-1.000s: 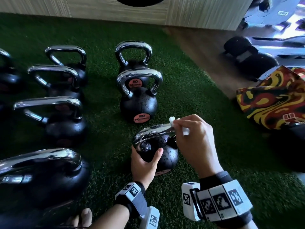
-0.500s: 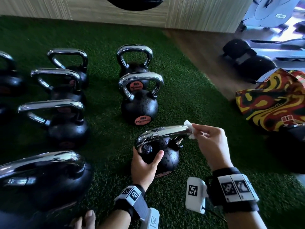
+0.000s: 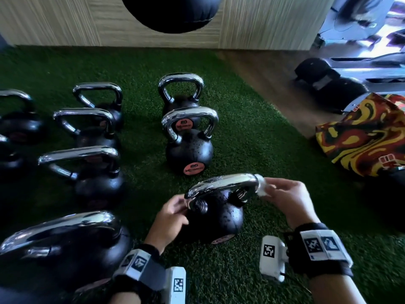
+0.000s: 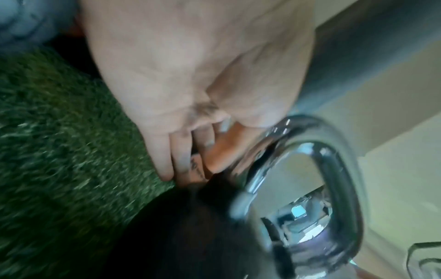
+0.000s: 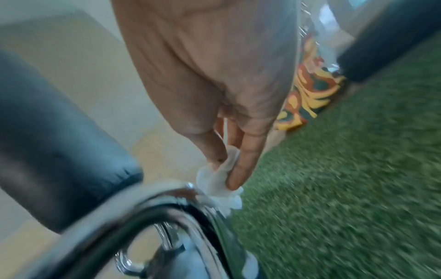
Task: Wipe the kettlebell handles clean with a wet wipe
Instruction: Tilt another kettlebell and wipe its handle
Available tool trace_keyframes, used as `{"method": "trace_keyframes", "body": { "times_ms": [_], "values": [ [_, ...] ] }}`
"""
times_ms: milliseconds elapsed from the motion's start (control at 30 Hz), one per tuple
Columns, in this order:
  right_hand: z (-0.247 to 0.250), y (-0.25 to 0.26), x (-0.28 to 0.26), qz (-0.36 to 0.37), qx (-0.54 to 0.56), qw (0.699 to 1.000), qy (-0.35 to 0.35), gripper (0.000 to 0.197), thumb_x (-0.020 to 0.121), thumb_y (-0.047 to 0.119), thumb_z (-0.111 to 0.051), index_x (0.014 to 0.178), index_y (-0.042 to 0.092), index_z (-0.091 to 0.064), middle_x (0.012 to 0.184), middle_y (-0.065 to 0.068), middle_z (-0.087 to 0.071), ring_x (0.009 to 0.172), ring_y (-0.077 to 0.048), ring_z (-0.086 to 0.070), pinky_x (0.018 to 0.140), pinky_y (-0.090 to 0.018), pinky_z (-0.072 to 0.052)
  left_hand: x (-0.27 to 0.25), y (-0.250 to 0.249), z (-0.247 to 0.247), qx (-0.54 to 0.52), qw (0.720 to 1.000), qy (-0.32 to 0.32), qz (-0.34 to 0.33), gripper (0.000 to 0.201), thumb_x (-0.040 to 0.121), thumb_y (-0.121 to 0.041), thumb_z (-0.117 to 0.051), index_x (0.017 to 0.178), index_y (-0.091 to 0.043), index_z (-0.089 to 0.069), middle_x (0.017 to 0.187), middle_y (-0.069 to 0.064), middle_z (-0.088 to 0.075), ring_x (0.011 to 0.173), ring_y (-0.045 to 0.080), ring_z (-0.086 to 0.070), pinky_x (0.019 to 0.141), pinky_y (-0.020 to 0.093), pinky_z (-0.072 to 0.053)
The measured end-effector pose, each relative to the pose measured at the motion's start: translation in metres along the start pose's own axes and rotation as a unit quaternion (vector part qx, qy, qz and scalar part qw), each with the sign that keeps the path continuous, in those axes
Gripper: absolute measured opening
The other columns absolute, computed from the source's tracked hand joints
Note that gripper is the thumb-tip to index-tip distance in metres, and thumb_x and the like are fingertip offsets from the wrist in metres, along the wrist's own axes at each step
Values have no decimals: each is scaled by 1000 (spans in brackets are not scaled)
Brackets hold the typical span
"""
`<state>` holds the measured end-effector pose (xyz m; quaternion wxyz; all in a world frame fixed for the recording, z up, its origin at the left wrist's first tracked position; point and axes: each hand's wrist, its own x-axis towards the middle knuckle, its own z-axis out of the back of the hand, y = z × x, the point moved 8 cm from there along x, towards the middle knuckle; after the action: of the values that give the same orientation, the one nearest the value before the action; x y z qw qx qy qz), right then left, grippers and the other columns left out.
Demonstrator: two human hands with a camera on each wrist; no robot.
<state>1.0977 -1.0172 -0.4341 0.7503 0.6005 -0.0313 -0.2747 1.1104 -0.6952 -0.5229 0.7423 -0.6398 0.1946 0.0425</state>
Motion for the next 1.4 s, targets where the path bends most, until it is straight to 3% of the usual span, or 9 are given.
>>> {"method": "trace_keyframes", "body": {
  "times_ms": [133,267,433,633,933,1033,1167,1300,1400],
  "values": [
    [12,65,-25,136,77,988,-1,24,89,12,-76,112,15,-75,97,-8,-80,90,-23,-74,85,-36,-58,-18,-72,47,-10,973,-198,-115,26,92,-9,-69,106,-30,-76,103,-7,-79,96,8,-74,94,36,-58],
    [-23,115,-58,232,74,963,115,23,88,8,-75,109,14,-76,100,-12,-79,89,-25,-74,81,-31,-59,-42,-167,28,-51,959,-124,-251,20,100,-18,-65,116,-21,-76,111,-4,-79,102,12,-75,91,28,-59],
    [-48,131,-78,254,100,951,144,21,82,3,-79,102,11,-79,94,-15,-78,82,-22,-75,74,-28,-60,-40,-189,-15,-142,975,27,-168,34,88,-37,-60,117,-23,-73,112,-2,-78,108,16,-74,90,28,-61],
    [-64,128,-84,283,65,950,112,27,73,9,-88,96,21,-80,84,-4,-79,75,-17,-73,74,-35,-61,-39,-165,-26,-223,970,49,-88,32,93,-32,-62,106,-8,-78,103,21,-78,84,20,-74,84,33,-64],
    [-52,111,-77,235,114,961,89,24,77,19,-86,99,20,-79,89,-6,-77,74,-18,-60,72,-37,-53,-48,-163,-51,-354,928,95,-73,29,88,-9,-68,116,-3,-74,106,11,-79,92,14,-76,78,19,-60],
    [-31,81,-58,159,185,968,62,20,89,9,-73,108,15,-77,103,-9,-78,82,-17,-65,75,-31,-51,-48,-172,-29,-154,964,-37,-212,25,87,-8,-77,111,-15,-77,100,-3,-80,90,4,-76,80,16,-58],
    [-14,12,-22,42,-10,999,19,52,82,-10,-66,123,22,-69,118,-7,-74,87,-15,-69,70,-26,-49,-59,-180,-24,148,900,-167,-374,27,88,-19,-80,115,-17,-79,106,-9,-77,94,5,-73,87,31,-60],
    [-60,-25,-20,11,-21,987,157,45,75,4,-86,115,18,-71,108,-2,-79,99,-13,-74,73,-16,-55,-52,-176,-51,269,870,-152,-383,23,89,-22,-77,111,-26,-80,105,-13,-74,94,2,-66,88,27,-55],
    [-65,-30,-9,60,-102,992,50,30,73,25,-90,97,23,-73,90,6,-78,92,-16,-74,79,-28,-56,-53,-172,-57,303,861,-170,-372,19,87,-20,-78,105,-26,-82,99,-13,-75,88,8,-65,82,25,-55]
  ]
}}
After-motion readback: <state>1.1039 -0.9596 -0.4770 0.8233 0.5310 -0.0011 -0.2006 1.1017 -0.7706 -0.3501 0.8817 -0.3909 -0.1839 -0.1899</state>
